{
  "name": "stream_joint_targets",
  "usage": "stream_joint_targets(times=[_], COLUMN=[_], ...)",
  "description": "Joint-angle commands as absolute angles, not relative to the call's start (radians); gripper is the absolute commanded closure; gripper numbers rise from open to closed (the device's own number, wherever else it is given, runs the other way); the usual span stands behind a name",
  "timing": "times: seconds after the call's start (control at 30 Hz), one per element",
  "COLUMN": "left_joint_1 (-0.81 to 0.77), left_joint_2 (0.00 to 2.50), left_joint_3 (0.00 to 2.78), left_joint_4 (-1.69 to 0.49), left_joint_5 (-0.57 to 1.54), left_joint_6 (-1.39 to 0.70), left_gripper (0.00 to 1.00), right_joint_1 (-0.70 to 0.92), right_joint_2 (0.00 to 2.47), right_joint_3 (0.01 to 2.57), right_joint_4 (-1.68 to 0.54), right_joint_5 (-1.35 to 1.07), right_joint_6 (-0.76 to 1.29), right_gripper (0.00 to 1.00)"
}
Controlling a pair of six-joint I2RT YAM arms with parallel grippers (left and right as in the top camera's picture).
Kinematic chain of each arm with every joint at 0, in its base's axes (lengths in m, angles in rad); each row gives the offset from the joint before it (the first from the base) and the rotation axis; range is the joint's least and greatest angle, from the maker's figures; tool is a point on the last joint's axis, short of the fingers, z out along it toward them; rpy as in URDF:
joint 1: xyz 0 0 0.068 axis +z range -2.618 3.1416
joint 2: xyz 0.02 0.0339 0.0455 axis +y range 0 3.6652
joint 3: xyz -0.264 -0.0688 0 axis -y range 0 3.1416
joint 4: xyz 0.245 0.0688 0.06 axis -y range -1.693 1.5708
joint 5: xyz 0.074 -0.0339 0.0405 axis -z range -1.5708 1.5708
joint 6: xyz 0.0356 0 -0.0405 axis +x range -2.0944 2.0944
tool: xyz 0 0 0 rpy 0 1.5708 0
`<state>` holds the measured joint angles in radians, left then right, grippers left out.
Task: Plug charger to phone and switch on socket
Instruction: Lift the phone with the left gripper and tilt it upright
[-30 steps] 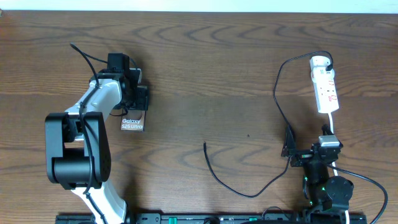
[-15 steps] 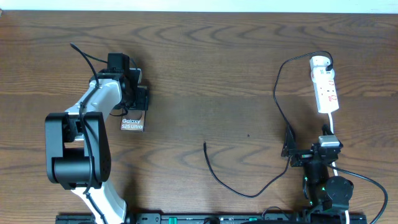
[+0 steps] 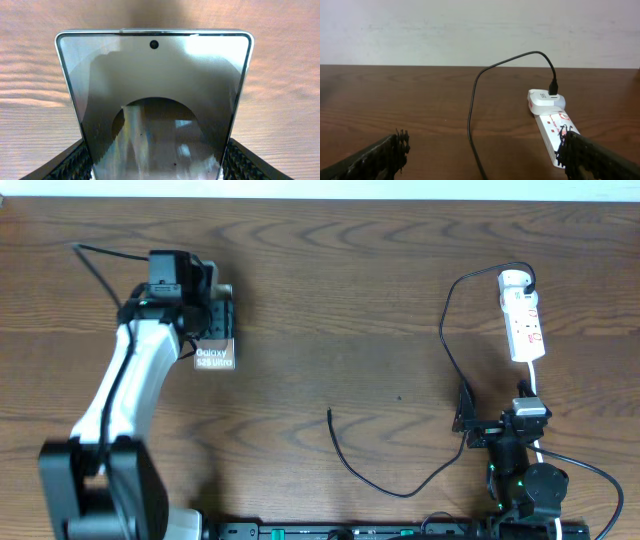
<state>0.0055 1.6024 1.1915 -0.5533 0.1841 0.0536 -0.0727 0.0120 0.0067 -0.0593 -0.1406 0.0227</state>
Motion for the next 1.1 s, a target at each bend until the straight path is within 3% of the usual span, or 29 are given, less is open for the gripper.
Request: stream_joint_targets(times=[0.0, 0.2, 0.5, 0.77, 1.07], left_joint_1=[0.004, 0.050, 0.252, 0.331, 0.331], left_joint_2=[1.512, 1.458, 1.459, 1.459, 1.459], left_joint_3=[1.231, 1.231, 1.231, 1.231, 1.231], left_joint_4=[-0.553, -0.553, -0.560, -0.580, -0.588], left_joint_5=[0.259, 0.565, 1.124, 1.383, 1.573], left_joint_6=[-0.098, -0.323, -0.617, -1.038, -1.106], left_gripper=[0.93, 0.93, 0.93, 0.93, 0.93], right_joint_1=[-0.071, -0.071, -0.071, -0.071, -0.071], right_joint_2=[0.007, 0.007, 0.007, 0.007, 0.007], right_joint_3=[0.006, 0.006, 0.006, 0.006, 0.006], right_joint_4=[-0.064, -0.064, -0.064, -0.064, -0.064], right_joint_5=[-0.140, -0.140, -0.140, -0.140, -0.140], right_joint_6=[0.037, 0.037, 0.037, 0.037, 0.037], right_gripper=[0.01, 0.01, 0.01, 0.01, 0.01])
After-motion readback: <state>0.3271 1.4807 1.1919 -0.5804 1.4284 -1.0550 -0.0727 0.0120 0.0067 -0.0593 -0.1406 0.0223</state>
